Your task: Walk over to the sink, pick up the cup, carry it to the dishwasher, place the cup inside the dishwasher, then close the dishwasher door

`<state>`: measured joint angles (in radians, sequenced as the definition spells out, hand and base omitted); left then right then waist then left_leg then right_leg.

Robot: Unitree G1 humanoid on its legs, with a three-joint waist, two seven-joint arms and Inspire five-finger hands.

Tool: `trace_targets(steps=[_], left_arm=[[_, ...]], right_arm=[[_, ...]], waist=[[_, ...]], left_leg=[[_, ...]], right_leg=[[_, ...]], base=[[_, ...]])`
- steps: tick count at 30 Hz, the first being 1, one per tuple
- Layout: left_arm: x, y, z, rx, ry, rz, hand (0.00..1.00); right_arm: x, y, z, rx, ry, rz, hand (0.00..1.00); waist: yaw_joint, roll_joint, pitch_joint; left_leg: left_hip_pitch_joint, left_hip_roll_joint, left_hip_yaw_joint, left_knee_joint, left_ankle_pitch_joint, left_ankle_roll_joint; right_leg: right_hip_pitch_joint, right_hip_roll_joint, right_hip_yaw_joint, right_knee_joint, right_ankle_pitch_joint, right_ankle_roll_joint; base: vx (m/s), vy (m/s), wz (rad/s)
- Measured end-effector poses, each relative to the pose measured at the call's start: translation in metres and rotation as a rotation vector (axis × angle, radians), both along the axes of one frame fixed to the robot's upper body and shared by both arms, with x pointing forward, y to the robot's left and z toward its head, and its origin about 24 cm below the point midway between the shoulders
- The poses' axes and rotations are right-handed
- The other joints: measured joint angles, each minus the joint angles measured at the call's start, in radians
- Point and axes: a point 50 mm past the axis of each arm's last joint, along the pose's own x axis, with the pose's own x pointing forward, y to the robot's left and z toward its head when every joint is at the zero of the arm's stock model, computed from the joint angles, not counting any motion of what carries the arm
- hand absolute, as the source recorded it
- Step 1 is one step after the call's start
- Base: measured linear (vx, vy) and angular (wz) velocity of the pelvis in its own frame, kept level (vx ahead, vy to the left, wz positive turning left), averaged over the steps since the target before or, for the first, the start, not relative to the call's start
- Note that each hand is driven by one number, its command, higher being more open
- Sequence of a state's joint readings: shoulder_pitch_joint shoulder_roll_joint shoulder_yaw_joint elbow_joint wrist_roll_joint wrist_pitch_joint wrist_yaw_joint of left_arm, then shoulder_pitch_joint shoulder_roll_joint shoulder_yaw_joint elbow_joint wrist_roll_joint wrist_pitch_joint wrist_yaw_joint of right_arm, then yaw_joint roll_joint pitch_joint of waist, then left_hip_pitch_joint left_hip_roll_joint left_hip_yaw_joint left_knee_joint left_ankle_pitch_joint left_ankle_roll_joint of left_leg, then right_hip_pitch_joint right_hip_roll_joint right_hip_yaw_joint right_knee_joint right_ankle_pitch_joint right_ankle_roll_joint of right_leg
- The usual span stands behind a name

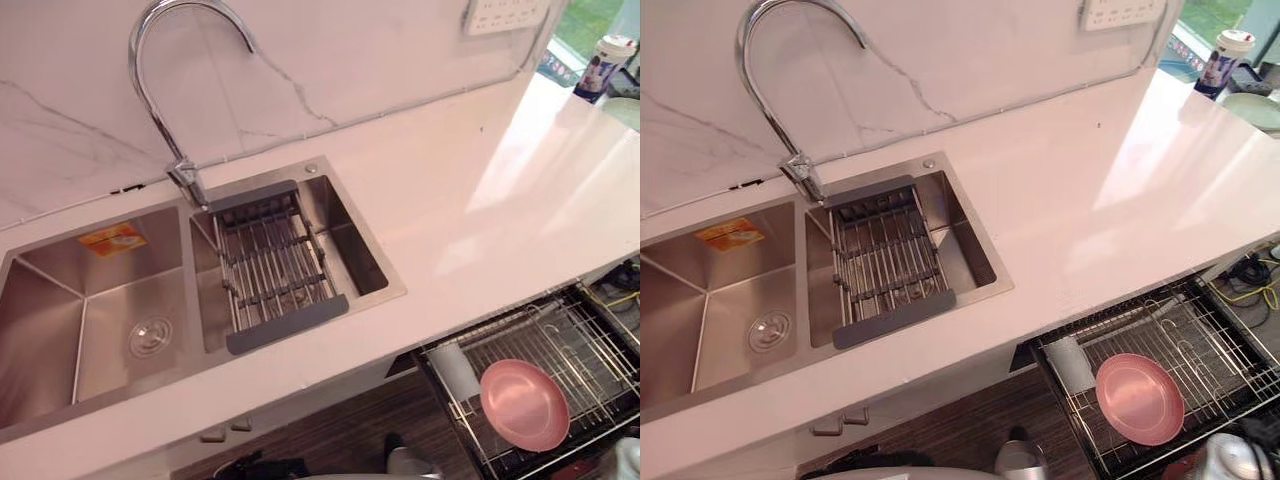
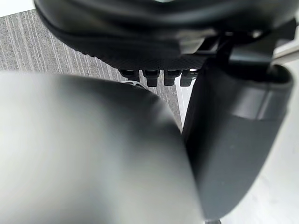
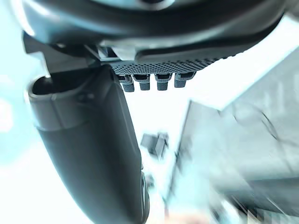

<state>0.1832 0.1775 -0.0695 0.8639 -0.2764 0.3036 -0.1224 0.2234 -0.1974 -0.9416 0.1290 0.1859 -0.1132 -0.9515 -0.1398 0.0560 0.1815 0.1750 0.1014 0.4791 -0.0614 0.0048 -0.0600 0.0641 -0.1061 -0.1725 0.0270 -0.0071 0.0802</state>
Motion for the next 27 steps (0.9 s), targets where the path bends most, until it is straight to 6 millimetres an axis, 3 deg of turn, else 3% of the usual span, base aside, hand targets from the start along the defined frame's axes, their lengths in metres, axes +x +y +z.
trace_targets(steps=[2, 4, 7, 10, 12, 13, 17, 27], left_arm=[[-0.002, 0.001, -0.001, 0.010, 0.011, 0.009, 1.00], [0.000, 0.001, -0.001, 0.004, 0.012, 0.025, 1.00], [0.001, -0.003, -0.002, -0.013, 0.024, 0.060, 1.00], [0.005, -0.006, -0.003, -0.015, 0.018, 0.069, 1.00], [0.007, -0.007, -0.003, -0.012, 0.016, 0.073, 1.00], [0.007, -0.008, -0.004, -0.009, 0.012, 0.086, 1.00], [0.011, -0.007, -0.003, -0.007, -0.011, 0.097, 1.00], [0.013, -0.005, -0.002, -0.005, -0.050, 0.156, 1.00]], right_arm=[[-0.019, -0.005, -0.011, 0.048, -0.119, -0.073, 1.00], [-0.039, -0.005, -0.035, 0.160, -0.259, -0.130, 1.00], [-0.063, 0.021, -0.097, 0.415, -0.546, -0.147, 1.00], [-0.054, 0.073, -0.143, 0.608, -0.655, -0.058, 1.00], [-0.044, 0.092, -0.155, 0.670, -0.674, 0.012, 1.00], [-0.026, 0.105, -0.162, 0.729, -0.673, 0.149, 1.00], [-0.021, 0.109, -0.161, 0.728, -0.615, 0.351, 1.00], [0.020, 0.125, -0.162, 0.818, -0.561, 0.763, 1.00]], waist=[[-0.014, -0.003, -0.009], [-0.022, -0.004, -0.010], [-0.026, 0.001, -0.027], [-0.025, 0.003, -0.028], [-0.023, 0.002, -0.029], [-0.019, 0.002, -0.029], [0.006, -0.008, -0.028], [0.046, -0.016, -0.028]], left_leg=[[0.002, 0.000, 0.001, -0.002, 0.000, 0.000], [0.002, -0.001, 0.003, -0.003, 0.000, 0.000], [0.002, -0.001, 0.002, -0.004, 0.000, 0.000], [0.003, -0.002, -0.004, -0.004, 0.002, 0.000], [0.003, -0.003, -0.009, -0.005, 0.003, 0.001], [0.002, -0.009, -0.021, -0.008, 0.004, 0.004], [-0.003, -0.019, -0.053, -0.024, 0.017, 0.012], [-0.011, -0.022, -0.149, -0.030, 0.041, 0.014]], right_leg=[[0.001, 0.000, 0.000, -0.002, 0.000, 0.000], [0.001, 0.000, -0.001, -0.002, 0.000, 0.000], [0.003, 0.001, -0.004, -0.007, 0.001, 0.001], [0.007, -0.001, -0.010, -0.008, 0.001, 0.000], [0.010, -0.003, -0.016, -0.009, 0.002, 0.001], [0.015, -0.009, -0.028, -0.010, 0.003, 0.003], [0.026, -0.017, -0.059, -0.018, 0.006, 0.008], [0.081, -0.019, -0.169, -0.041, 0.007, 0.010]], base=[[0.00, 0.000, 0.00], [0.00, 0.000, 0.00], [0.00, 0.000, 0.00], [-0.05, -0.003, 0.04], [-0.06, 0.002, 0.12], [-0.04, 0.011, 0.20], [-0.01, 0.009, 0.26], [-0.02, -0.020, 0.27]])
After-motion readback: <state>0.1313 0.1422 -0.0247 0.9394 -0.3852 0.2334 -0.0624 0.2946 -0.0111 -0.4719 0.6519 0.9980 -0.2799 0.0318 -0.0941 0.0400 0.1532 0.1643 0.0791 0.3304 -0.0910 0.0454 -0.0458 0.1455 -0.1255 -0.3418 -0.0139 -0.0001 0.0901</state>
